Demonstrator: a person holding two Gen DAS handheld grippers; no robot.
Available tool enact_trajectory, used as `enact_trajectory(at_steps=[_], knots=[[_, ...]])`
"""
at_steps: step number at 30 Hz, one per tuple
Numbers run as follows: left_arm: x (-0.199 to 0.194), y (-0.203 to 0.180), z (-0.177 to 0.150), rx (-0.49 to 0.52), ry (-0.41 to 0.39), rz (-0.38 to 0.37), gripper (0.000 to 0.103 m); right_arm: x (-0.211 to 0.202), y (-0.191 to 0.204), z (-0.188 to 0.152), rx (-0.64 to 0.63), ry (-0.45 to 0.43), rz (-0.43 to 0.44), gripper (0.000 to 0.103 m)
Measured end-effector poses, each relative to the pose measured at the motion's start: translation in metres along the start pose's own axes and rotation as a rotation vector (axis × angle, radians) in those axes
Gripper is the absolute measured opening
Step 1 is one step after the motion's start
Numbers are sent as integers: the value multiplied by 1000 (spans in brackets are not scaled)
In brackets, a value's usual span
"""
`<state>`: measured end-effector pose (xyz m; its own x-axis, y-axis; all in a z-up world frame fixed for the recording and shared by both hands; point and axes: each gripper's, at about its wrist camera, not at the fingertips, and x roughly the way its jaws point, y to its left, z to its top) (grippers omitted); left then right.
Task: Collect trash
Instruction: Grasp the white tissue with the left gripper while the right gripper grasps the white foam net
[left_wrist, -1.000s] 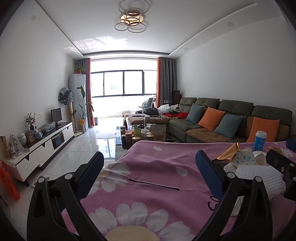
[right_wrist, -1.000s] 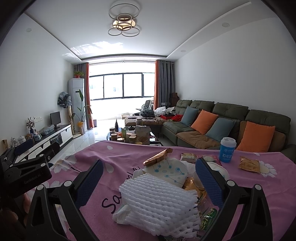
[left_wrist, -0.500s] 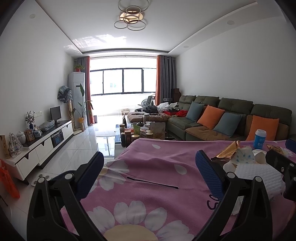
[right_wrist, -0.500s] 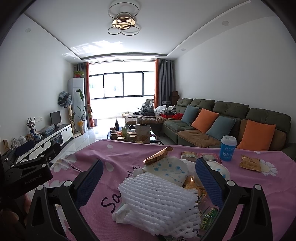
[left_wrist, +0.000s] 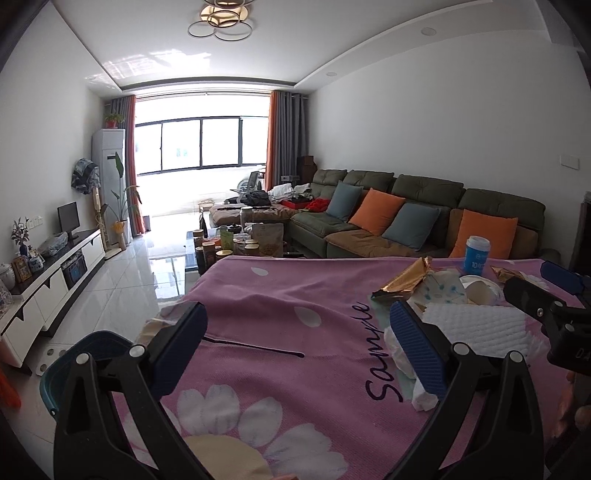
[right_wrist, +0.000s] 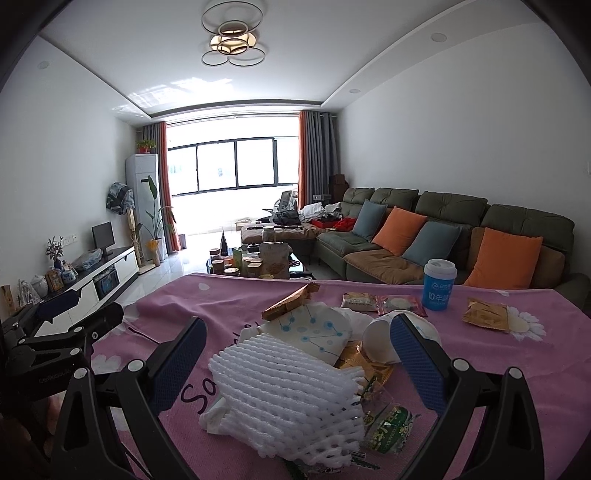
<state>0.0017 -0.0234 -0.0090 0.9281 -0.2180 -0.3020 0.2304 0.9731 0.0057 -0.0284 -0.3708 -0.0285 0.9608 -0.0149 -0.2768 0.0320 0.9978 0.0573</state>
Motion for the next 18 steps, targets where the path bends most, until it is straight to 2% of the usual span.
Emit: enact_trajectory(at_steps=[5,8,11,13,18], knots=[[12,-26,-3,35,77,-225,97,1,-21,-6,46,37,-20,96],[27,-39,-4,15,144,-333,97,2,-33,-8,71,54,-12,96],[41,-53,-6,-4,198,-409,97,3,-42,-8,88,62,-17,96],[51,-58,-8,-32,248,-464,93,4,-49,-8,99,67,-17,96],[81,-70,-16,-95,406,-601,70,7,-56,-9,109,77,-9,96]])
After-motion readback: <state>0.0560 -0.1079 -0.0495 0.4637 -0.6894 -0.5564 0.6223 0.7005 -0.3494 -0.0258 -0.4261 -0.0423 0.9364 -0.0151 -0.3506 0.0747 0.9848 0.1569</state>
